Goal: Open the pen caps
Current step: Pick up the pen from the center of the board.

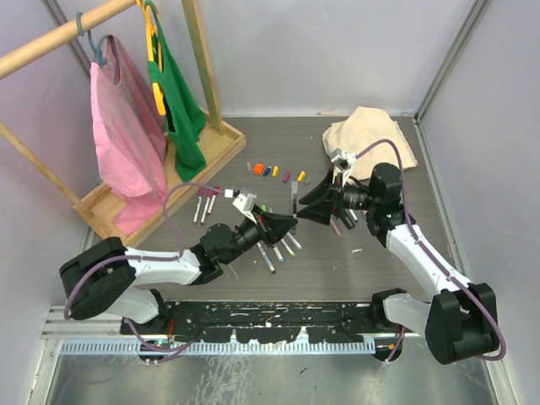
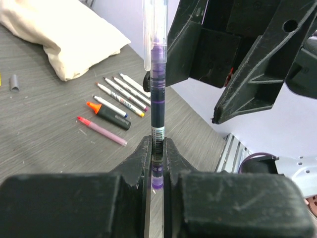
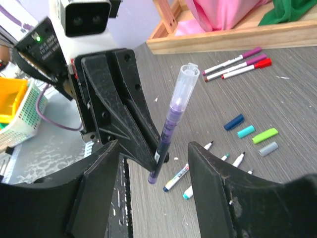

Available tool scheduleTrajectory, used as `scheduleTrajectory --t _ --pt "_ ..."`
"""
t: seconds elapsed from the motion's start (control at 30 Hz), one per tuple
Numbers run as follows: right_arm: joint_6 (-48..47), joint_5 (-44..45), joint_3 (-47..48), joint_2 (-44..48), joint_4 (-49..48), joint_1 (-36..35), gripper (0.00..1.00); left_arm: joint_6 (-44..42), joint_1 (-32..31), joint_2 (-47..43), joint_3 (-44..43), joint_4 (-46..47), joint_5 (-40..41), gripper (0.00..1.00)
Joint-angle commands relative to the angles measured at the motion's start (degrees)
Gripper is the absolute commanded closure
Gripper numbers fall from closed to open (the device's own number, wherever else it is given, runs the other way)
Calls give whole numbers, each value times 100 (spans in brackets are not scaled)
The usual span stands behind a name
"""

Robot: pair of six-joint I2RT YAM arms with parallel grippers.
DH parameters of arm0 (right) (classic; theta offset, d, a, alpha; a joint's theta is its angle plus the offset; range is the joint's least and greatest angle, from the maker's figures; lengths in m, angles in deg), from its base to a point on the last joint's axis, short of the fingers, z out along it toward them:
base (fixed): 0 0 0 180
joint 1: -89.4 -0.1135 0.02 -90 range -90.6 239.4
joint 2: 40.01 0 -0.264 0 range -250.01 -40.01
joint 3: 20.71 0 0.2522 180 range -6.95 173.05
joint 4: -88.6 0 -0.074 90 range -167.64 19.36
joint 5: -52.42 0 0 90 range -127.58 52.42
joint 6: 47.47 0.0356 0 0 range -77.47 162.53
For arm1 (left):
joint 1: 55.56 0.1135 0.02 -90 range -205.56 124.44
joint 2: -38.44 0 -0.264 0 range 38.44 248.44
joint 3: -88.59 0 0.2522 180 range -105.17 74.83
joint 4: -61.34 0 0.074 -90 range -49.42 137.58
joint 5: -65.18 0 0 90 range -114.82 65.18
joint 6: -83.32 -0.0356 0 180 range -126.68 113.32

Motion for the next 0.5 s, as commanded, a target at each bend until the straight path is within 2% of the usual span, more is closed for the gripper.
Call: scheduleTrajectory --t 0.0,0.2,0.47 --pt "1065 -75 -181 134 -1489 32 37 -274 -165 188 -157 1264 494 100" --pt "1647 115 -365 24 -1980 29 42 -299 -328 493 -302 1653 511 100" --pt "1881 285 -456 -59 -2020 21 55 -161 -401 691 -398 1917 583 100"
